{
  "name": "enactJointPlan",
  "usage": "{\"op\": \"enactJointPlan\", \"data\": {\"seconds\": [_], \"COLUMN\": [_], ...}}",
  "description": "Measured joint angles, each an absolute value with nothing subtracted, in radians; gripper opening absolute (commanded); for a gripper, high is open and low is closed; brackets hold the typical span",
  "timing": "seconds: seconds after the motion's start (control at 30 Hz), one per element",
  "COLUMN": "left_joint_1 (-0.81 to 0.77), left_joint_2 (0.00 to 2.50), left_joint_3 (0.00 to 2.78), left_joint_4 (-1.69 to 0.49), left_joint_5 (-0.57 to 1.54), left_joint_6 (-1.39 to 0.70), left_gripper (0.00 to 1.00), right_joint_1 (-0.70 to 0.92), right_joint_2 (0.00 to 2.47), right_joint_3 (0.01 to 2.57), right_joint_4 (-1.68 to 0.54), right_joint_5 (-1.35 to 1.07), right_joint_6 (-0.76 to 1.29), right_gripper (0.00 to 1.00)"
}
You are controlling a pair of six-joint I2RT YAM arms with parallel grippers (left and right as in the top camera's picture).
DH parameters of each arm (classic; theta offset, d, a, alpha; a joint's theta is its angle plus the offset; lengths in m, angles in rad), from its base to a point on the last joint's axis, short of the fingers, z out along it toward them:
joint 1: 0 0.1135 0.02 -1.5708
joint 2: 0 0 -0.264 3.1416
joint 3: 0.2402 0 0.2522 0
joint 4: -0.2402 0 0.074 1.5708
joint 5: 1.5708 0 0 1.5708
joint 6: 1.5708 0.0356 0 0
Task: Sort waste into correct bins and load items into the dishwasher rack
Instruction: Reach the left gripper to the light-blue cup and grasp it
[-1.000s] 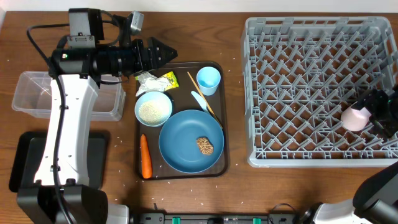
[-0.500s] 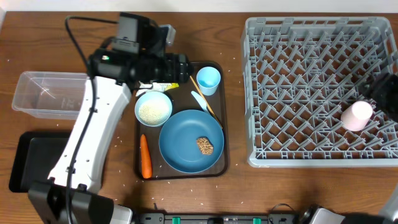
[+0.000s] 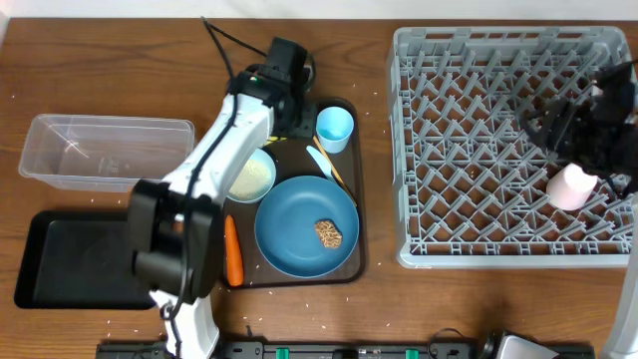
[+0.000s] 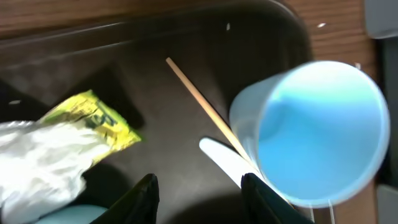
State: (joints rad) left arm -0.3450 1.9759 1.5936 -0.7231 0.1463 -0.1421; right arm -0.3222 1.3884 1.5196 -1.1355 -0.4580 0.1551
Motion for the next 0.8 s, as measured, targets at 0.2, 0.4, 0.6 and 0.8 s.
{"op": "enactJointPlan", "data": {"seconds": [0.2,0.4,0.6,0.8], "left_joint_1": [-0.348,-0.355,-0.364,-0.367], "left_joint_2": [1.990,1.990,2.006,2.012], "left_joint_3": [1.594,1.594,1.594,1.594], "left_joint_4": [-0.689,-0.672,-0.671,-0.659], "left_joint_5": [0.146,0.146,0.146,0.146], "left_joint_6": [-0.146,-0.146,-0.153,-0.153], "left_gripper": [0.44,0.45,0.45,0.45], "right_joint_1": [-0.295,-0.294,-0.294,-0.294], "right_joint_2": [1.388,1.388,1.388,1.388], "right_joint_3": [1.520,1.520,1.520,1.520], "right_joint_4": [-1.136,-1.135,-1.136,-1.136], "right_joint_5": [-0.460,-0.455,-0.452,-0.450], "right_joint_6": [0.155,0.155,0.155,0.155], "right_gripper": [0.67,0.67,0.68,0.69]}}
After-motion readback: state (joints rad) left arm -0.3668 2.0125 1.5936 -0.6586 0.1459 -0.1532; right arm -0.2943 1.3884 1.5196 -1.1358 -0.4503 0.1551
